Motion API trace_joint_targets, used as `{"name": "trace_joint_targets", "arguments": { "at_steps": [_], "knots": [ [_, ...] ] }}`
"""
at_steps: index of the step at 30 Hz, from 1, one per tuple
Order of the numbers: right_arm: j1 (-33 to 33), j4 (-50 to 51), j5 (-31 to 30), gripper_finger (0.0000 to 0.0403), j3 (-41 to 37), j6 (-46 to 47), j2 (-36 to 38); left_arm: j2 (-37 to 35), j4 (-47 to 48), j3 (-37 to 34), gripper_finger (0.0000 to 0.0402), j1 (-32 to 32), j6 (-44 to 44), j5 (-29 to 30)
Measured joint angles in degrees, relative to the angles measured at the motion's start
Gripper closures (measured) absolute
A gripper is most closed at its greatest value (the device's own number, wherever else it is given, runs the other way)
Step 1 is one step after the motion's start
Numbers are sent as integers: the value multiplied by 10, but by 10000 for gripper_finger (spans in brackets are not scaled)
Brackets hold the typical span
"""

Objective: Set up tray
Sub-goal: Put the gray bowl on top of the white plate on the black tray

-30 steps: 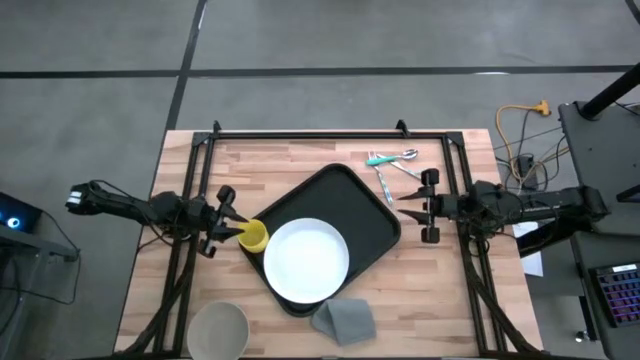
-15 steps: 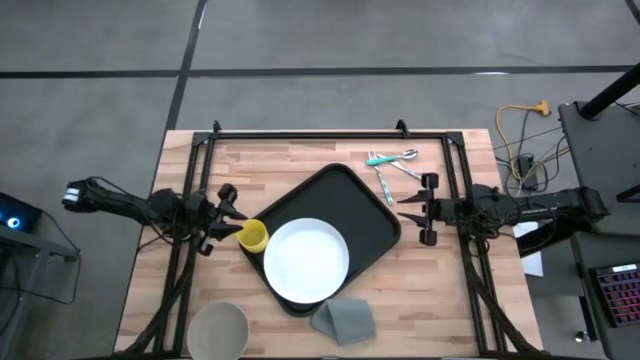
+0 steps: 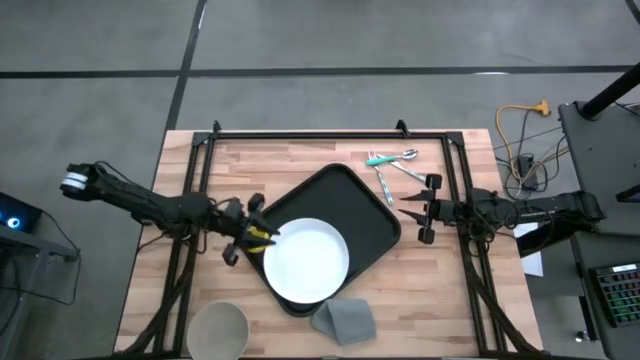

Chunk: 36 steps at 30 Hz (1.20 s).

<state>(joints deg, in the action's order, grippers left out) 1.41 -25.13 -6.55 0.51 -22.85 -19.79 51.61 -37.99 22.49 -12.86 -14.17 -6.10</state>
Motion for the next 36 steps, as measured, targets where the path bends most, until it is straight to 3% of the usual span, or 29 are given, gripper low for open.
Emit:
{"name": "trace_joint_targets", "arguments": {
  "at_steps": [4, 13, 22, 36],
  "knots": [
    [0, 43, -1, 280, 0, -1, 26, 45, 36, 60, 297, -11, 3, -45],
    [-1, 86, -12, 280, 0, -7, 32, 88, 172, 148, 297, -26, 34, -40],
    [-1, 87, -11, 280, 0, -2, 28, 75, 239, 169, 297, -26, 6, -32],
    [-1, 87, -10, 280, 0, -12, 28, 72, 258, 177, 297, -26, -47, -30]
  ]
}}
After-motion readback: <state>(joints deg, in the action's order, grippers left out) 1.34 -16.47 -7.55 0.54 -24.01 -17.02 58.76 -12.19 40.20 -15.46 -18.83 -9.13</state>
